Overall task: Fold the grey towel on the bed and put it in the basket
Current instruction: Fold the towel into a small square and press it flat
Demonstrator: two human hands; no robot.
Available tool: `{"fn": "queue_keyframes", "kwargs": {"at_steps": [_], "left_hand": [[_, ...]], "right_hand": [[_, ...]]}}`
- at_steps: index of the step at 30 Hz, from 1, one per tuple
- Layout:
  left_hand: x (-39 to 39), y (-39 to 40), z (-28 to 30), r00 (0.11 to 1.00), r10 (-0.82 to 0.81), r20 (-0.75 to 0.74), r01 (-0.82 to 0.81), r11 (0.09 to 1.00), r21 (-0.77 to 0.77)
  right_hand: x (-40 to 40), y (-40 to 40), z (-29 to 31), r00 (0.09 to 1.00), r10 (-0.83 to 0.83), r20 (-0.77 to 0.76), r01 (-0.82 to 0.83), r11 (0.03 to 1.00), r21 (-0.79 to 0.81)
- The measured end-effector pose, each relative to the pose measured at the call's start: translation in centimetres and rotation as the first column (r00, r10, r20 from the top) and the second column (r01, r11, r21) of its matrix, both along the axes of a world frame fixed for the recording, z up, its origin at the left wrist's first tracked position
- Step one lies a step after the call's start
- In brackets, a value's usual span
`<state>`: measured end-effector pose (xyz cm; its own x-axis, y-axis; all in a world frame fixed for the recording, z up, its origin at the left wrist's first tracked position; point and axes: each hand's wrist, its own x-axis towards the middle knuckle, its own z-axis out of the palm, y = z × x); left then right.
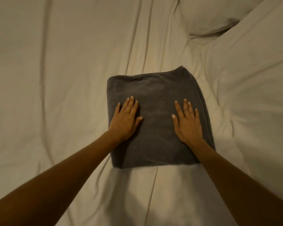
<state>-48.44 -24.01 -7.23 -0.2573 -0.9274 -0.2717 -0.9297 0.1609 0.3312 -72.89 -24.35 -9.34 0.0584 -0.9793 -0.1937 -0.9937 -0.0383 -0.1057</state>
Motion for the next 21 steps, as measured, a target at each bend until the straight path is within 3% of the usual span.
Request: {"fn": "queue_keyframes", "kwargs": {"at_steps": [3,8,13,16,21], "left_hand": [[-1.8,5.3,1.0,0.999,-0.004,-0.032,0.006,0.997,0.071],[-3.5,12.0,0.3,0.996,-0.034,0.077,0.021,0.988,0.155],[-2.9,13.9,-2.6,0.961,-0.126,0.246,0.120,0.992,0.039],[-3.3,13.7,-3.5,0.963,-0.075,0.257,0.107,0.988,-0.113],[-3.6,13.4,-4.5,0.936,-0.026,0.351,0.089,0.982,-0.164]], "right_hand": [[-0.8,5.3,0.9,0.999,0.038,-0.008,-0.038,0.998,0.052],[-1.7,11.9,1.1,0.994,0.109,-0.009,-0.106,0.978,0.179],[-3.4,13.1,0.3,0.977,0.210,-0.042,-0.199,0.962,0.186],[-3.9,12.5,-0.3,0.959,0.278,-0.053,-0.270,0.955,0.120],[-3.7,10.6,-1.2,0.948,0.282,-0.146,-0.265,0.956,0.126]]}}
